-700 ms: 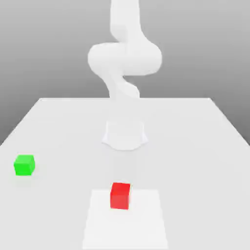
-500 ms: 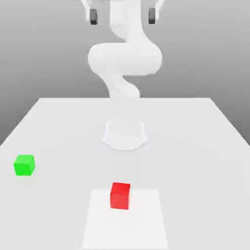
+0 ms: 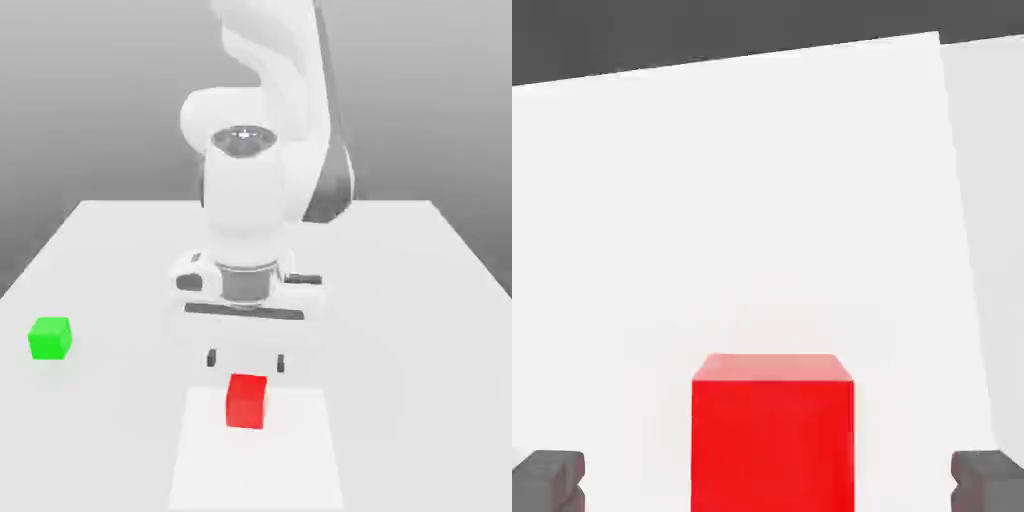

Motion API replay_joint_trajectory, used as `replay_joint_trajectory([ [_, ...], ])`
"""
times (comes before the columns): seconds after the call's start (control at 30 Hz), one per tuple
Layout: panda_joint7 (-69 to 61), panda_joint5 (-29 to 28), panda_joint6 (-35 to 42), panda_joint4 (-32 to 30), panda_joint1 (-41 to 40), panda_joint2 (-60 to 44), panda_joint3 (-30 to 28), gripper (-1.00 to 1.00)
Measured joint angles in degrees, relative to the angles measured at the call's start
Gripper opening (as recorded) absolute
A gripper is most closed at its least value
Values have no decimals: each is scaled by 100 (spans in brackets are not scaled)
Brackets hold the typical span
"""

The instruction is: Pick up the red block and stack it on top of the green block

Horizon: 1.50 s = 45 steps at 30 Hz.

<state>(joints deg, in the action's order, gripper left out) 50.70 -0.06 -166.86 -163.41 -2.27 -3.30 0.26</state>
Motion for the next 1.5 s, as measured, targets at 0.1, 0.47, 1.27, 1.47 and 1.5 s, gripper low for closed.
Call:
replay_joint_trajectory([
  [0.1,11,-15,-540,76,4,-629,-8,0],
  [0.47,21,-24,-276,30,-23,-321,19,-100],
  [1.27,-3772,-586,1425,517,-3001,939,-2698,-100],
  [1.47,-4915,730,492,598,-3243,-185,-2434,-100],
  [1.5,-5091,973,347,610,-3335,-360,-2296,100],
])
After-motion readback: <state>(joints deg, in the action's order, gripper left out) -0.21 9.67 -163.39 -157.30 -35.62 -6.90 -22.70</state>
